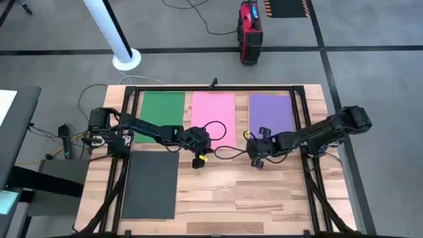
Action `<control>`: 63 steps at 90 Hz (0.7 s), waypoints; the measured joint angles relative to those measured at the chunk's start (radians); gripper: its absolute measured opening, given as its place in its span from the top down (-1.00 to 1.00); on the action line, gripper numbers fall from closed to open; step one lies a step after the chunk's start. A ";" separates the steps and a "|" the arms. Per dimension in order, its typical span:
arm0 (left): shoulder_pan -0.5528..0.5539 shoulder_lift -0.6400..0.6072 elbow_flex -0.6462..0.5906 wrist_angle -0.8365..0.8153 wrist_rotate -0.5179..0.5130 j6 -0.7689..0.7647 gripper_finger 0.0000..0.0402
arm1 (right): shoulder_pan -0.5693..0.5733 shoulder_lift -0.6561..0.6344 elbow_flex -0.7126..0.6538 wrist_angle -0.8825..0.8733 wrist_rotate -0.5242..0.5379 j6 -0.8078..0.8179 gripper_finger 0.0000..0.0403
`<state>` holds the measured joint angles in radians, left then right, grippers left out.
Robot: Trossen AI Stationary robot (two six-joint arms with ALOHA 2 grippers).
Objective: Organize paper
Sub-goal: Move the violet paper to the bottom right of the table
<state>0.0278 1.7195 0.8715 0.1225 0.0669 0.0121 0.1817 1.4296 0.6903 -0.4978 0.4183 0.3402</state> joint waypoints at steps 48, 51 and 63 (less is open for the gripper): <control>0.003 0.000 0.000 -0.011 -0.004 0.020 1.00 | -0.056 -0.001 -0.010 0.025 0.024 -0.024 0.36; 0.003 0.000 0.000 -0.013 -0.004 0.022 1.00 | -0.055 -0.001 -0.010 0.027 0.022 -0.024 0.36; 0.003 0.000 0.000 -0.015 -0.004 0.022 1.00 | -0.055 -0.001 -0.010 0.028 0.009 -0.026 0.36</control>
<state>0.0311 1.7195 0.8715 0.1071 0.0628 0.0341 0.1265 1.4288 0.6805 -0.4699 0.4275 0.3138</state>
